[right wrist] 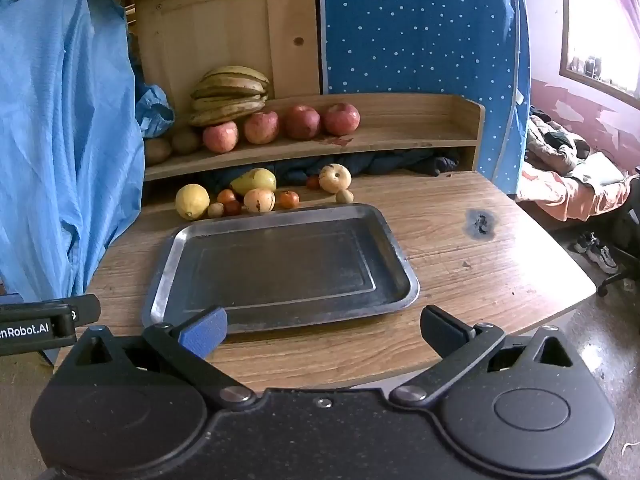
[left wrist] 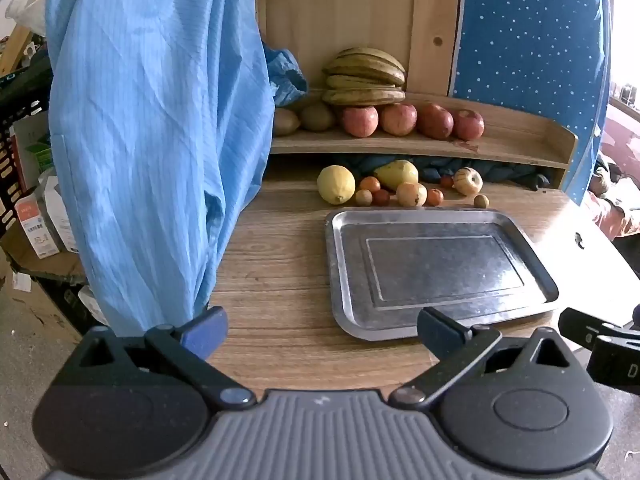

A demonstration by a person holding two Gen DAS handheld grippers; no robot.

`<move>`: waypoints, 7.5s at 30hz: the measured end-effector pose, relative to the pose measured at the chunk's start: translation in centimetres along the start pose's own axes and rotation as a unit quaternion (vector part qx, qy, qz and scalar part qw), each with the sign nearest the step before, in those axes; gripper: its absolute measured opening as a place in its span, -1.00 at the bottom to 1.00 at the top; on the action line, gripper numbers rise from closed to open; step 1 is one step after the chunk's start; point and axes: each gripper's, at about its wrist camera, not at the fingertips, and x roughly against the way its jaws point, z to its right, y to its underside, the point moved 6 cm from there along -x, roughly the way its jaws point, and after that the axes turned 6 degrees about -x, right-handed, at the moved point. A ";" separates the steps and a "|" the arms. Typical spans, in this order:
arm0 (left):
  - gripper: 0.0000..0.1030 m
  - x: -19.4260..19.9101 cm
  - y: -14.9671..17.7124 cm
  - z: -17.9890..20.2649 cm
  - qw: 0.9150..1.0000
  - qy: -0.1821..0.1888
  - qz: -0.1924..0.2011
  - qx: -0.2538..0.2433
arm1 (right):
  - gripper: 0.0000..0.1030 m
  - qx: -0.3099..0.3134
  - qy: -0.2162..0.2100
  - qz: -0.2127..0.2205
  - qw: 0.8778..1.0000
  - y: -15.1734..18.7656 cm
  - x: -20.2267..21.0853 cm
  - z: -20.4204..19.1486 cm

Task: Organize fruits

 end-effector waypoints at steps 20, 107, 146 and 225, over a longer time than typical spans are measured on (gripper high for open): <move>0.99 -0.2 0.3 0.0 1.000 0.002 0.000 0.003 | 0.99 0.002 -0.006 -0.004 1.000 0.1 0.3 0.6; 0.99 -14.6 -11.6 -0.7 0.995 -0.052 -0.089 0.006 | 0.99 0.108 -0.154 -0.025 0.982 -9.6 -12.3 -1.5; 0.80 -28.8 -14.4 -2.2 0.989 0.075 -0.127 -0.025 | 0.51 0.064 -0.058 -0.122 0.989 -10.8 -27.9 -8.8; 0.16 -20.9 -9.1 -3.2 0.979 0.158 -0.119 0.038 | -0.04 0.082 -0.153 -0.124 0.977 -8.1 -19.7 -7.9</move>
